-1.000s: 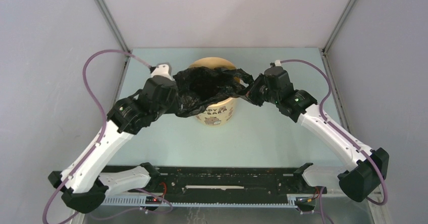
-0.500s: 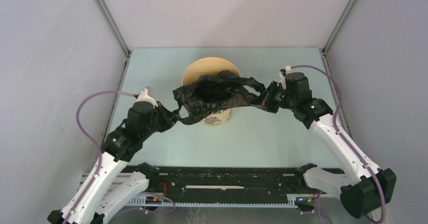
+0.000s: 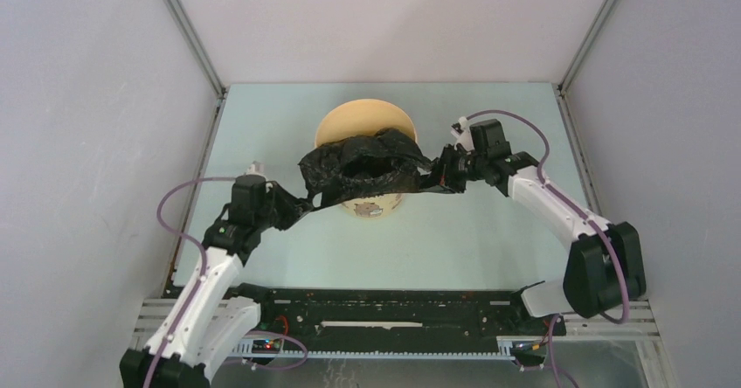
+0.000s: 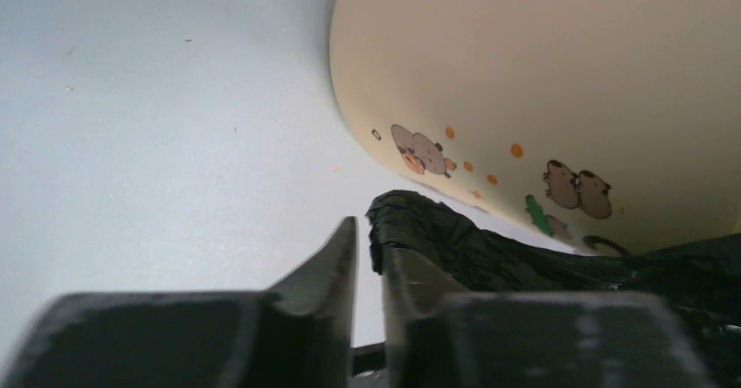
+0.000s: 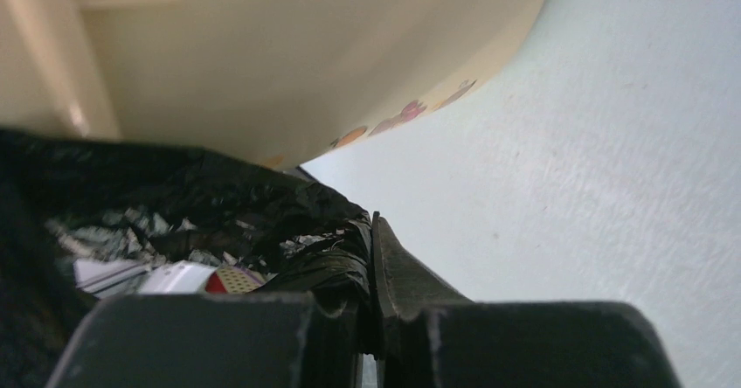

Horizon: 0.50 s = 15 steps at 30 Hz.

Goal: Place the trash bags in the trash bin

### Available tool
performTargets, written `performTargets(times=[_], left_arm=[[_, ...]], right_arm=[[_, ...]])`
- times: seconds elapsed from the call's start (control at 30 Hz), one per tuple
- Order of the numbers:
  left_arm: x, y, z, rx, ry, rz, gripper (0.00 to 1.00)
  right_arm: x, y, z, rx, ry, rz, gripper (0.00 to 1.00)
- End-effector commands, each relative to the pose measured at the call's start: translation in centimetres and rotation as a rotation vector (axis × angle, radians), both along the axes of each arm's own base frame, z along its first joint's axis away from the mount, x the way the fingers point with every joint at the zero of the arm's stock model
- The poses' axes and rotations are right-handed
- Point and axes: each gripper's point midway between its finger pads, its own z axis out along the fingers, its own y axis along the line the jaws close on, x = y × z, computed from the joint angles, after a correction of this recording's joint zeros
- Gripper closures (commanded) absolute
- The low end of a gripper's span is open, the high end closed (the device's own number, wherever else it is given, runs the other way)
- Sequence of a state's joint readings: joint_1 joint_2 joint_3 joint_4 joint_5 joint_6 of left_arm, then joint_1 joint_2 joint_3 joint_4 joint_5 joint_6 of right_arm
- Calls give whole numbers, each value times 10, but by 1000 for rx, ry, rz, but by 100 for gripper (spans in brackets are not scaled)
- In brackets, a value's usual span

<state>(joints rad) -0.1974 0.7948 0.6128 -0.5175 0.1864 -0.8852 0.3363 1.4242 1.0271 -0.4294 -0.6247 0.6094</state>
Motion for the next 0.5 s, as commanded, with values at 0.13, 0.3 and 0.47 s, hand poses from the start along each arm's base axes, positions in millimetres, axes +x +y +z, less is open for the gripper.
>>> performTargets(times=[0.13, 0.3, 0.47], left_arm=[[-22, -15, 37, -28, -108, -161, 36], [-54, -7, 59, -58, -182, -128, 16], [-75, -6, 100, -61, -286, -168, 8]], right_arm=[[1, -12, 26, -121, -243, 98, 62], [-29, -25, 37, -200, -275, 123, 48], [-68, -34, 53, -246, -329, 179, 37]])
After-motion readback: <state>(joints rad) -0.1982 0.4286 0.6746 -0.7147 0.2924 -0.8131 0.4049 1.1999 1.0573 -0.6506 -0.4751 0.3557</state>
